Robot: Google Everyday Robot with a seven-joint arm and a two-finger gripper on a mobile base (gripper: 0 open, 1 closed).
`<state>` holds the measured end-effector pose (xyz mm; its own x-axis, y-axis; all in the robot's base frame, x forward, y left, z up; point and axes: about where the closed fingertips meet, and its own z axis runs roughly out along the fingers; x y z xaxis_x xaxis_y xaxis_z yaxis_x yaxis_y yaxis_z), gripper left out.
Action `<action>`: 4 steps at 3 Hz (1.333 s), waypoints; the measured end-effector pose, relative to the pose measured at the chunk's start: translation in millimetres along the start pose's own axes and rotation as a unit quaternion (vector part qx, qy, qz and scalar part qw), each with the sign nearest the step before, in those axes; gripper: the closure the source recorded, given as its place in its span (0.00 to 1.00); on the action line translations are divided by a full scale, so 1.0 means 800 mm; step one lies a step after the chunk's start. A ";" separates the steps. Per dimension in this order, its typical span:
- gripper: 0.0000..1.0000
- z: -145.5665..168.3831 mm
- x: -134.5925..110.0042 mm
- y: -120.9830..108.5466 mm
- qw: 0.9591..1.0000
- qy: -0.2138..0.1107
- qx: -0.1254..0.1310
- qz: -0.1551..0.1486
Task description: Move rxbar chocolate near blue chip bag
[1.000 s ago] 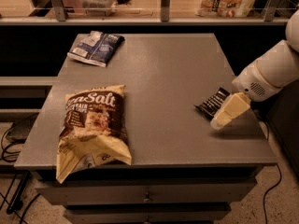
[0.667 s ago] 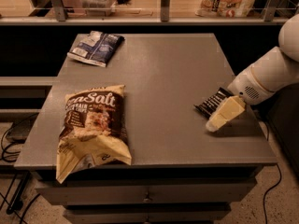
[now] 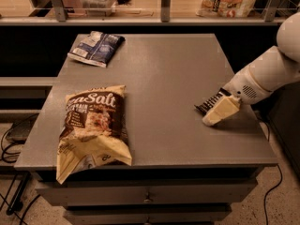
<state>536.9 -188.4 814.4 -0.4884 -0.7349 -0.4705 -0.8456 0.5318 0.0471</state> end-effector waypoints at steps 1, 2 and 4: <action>0.71 -0.010 -0.006 0.001 1.000 0.000 0.000 0.000; 1.00 -0.025 -0.017 0.002 1.000 0.001 0.006 -0.009; 1.00 -0.092 -0.103 -0.002 0.995 -0.015 0.052 -0.081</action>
Offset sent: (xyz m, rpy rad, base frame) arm -0.0018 0.0278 0.0523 -0.0912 -0.0756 0.1203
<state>562.6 -159.6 918.1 -0.3403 -0.8024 -0.4903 -0.8848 0.4497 -0.1217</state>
